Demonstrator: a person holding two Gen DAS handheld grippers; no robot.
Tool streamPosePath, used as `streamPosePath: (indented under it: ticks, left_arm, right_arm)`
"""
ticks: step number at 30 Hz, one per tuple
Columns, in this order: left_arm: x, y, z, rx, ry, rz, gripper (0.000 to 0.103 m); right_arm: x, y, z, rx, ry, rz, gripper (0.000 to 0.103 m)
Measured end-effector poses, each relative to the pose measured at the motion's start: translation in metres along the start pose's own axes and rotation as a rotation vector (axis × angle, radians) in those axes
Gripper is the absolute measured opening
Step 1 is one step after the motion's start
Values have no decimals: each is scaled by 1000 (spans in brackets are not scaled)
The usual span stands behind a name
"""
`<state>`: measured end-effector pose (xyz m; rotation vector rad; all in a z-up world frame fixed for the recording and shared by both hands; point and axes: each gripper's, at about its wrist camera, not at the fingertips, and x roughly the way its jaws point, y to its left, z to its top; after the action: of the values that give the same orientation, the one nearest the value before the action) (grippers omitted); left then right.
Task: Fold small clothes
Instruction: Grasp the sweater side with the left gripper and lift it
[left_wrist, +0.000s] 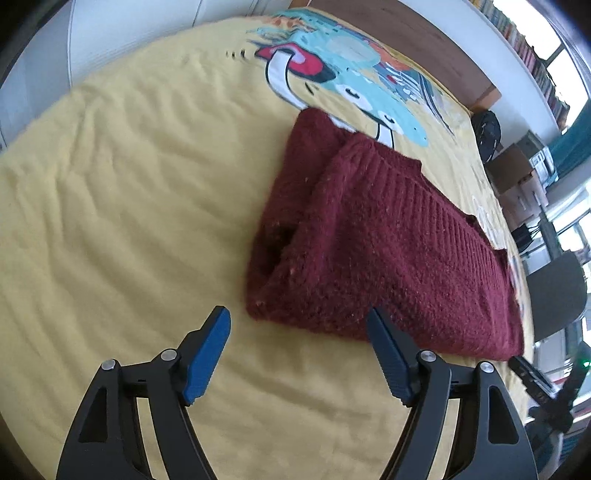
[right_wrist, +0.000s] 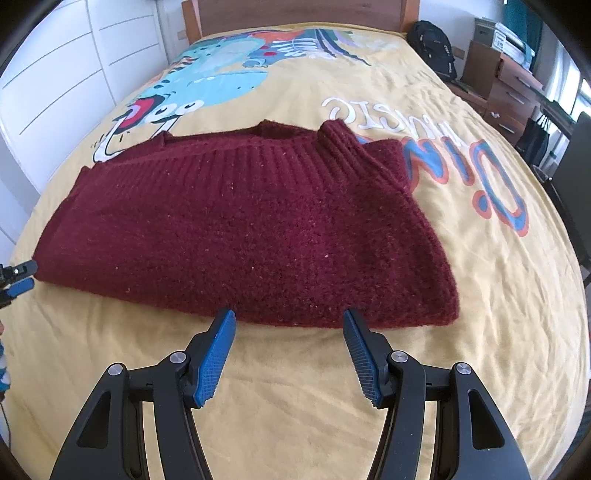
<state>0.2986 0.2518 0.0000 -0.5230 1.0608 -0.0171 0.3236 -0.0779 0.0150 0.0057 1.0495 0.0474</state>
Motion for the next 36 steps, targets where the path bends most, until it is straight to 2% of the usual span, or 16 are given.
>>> streamPosePath:
  ticks: [5, 13, 21, 29, 33, 36]
  left_arm:
    - [18, -2, 1, -11, 35, -22, 72]
    - [32, -6, 23, -18, 28, -30, 72]
    - [37, 11, 50, -97, 9, -145, 73]
    - [23, 21, 51, -131, 4, -267, 73]
    - [19, 23, 60, -159, -5, -292, 73]
    - [22, 25, 68, -158, 1, -281, 73]
  right_arm:
    - [11, -2, 5, -16, 6, -4, 62]
    - [23, -6, 15, -31, 0, -5, 62]
    - [28, -12, 21, -37, -8, -3, 62]
    - [27, -14, 22, -40, -15, -8, 62]
    - [25, -14, 21, -47, -16, -10, 62]
    - [25, -15, 22, -51, -16, -17, 62]
